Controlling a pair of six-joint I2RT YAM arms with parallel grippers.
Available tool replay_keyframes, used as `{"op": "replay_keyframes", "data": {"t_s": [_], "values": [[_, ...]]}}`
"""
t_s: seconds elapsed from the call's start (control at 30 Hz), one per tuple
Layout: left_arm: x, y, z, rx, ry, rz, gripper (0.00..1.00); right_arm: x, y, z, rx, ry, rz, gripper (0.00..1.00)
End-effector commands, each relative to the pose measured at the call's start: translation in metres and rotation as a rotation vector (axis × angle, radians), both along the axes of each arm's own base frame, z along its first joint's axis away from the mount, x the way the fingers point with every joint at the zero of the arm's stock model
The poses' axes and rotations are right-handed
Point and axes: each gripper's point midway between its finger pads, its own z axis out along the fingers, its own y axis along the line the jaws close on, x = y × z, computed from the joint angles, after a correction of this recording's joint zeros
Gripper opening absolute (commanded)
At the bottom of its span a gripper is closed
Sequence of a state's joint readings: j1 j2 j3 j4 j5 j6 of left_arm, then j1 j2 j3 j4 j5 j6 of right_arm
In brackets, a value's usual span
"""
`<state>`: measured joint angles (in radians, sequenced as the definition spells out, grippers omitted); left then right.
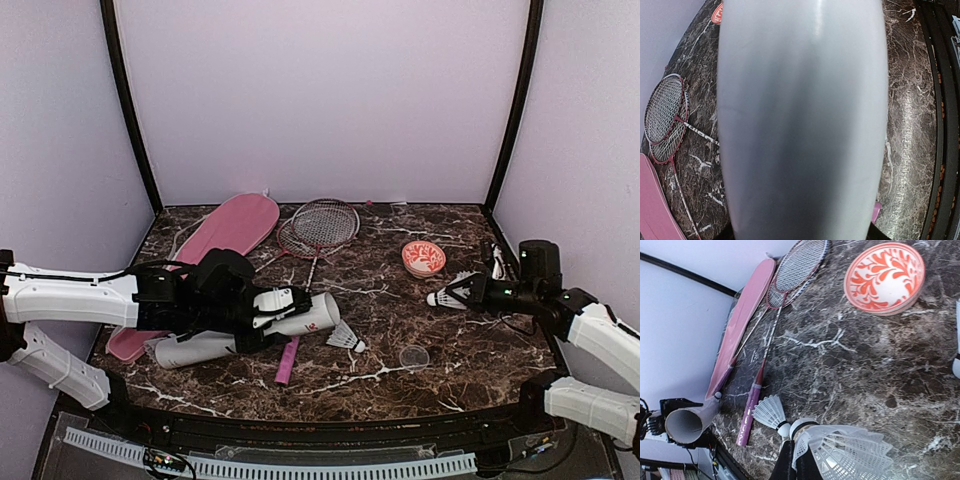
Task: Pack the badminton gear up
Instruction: Place the shuttlecock in the shuttle tube.
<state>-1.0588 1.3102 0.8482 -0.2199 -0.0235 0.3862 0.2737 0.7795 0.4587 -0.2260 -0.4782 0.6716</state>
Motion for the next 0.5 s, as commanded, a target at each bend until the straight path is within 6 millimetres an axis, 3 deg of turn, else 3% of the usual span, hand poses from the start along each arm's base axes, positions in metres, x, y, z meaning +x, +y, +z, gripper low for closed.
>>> {"op": "replay_keyframes", "data": {"t_s": [0.0,0.2,0.47], "values": [[-0.004,-0.004,0.002,-0.012,0.022,-0.010,0.56,-0.009,0.029,0.042,0.117,-0.106,0.145,0.00],[-0.004,-0.004,0.002,-0.012,0.021,-0.009,0.56,-0.035,0.058,0.059,0.163,-0.102,0.288,0.00],[-0.004,-0.004,0.002,-0.010,0.021,-0.009,0.56,-0.048,0.111,0.078,0.173,-0.131,0.396,0.00]]}}
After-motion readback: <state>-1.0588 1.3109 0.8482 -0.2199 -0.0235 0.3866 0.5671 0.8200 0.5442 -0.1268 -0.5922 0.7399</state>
